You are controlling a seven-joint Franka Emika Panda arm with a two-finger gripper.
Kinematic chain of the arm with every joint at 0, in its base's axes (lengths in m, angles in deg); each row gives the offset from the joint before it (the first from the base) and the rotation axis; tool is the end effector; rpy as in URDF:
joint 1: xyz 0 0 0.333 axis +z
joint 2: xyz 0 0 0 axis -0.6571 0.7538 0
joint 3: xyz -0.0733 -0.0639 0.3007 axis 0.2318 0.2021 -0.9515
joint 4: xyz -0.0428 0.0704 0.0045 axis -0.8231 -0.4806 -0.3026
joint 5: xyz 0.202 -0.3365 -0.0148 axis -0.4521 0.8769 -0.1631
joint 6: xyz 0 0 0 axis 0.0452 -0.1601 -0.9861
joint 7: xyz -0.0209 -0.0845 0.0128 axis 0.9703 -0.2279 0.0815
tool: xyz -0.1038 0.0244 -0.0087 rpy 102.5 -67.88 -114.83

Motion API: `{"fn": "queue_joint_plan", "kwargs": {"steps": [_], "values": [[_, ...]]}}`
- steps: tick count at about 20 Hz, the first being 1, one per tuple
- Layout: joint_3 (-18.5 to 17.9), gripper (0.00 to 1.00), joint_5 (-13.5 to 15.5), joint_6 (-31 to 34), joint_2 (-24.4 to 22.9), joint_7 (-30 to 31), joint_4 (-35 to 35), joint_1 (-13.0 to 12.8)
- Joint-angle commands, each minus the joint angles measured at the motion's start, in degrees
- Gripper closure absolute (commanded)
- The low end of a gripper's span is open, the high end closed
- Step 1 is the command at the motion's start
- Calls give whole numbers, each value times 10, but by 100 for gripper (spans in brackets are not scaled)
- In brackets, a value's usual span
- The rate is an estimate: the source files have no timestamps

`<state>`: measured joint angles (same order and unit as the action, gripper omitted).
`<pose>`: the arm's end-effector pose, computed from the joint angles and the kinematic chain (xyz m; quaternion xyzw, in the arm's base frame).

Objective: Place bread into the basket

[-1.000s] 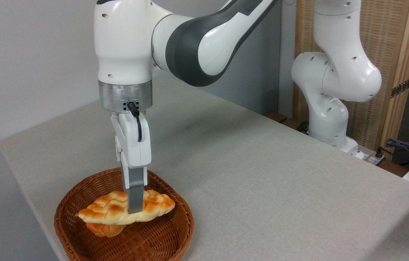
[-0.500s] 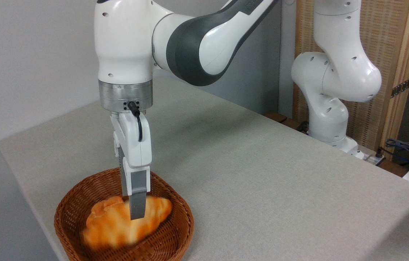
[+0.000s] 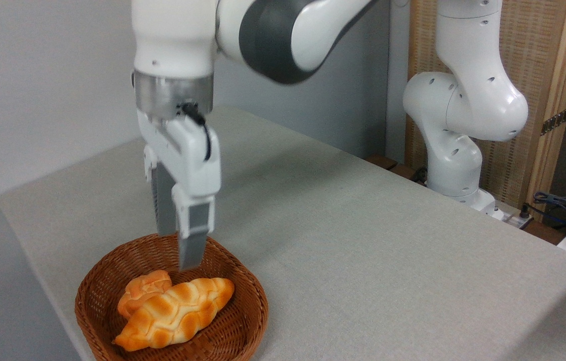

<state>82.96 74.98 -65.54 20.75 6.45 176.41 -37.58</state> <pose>0.5998 -0.0018 0.5574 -0.8937 0.4334 -0.1150 0.0128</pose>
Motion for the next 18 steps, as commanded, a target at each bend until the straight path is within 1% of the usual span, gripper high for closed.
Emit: {"fn": "queue_joint_plan", "kwargs": {"steps": [1,3,4,7,12,15,16,17,18], "values": [[-6,0,15,128,-22,88,-55,-1],[-4,0,16,158,-43,133,-53,-1],[-3,0,15,174,-49,143,-53,-1],[-7,0,12,191,-56,137,-53,-1],[-21,0,8,193,-56,136,-53,-2],[-21,0,8,194,-56,140,-53,-5],[-21,0,8,195,-56,142,-53,-8],[-24,0,7,199,-55,143,-53,-21],[-34,0,4,203,-53,143,-53,-36]]}}
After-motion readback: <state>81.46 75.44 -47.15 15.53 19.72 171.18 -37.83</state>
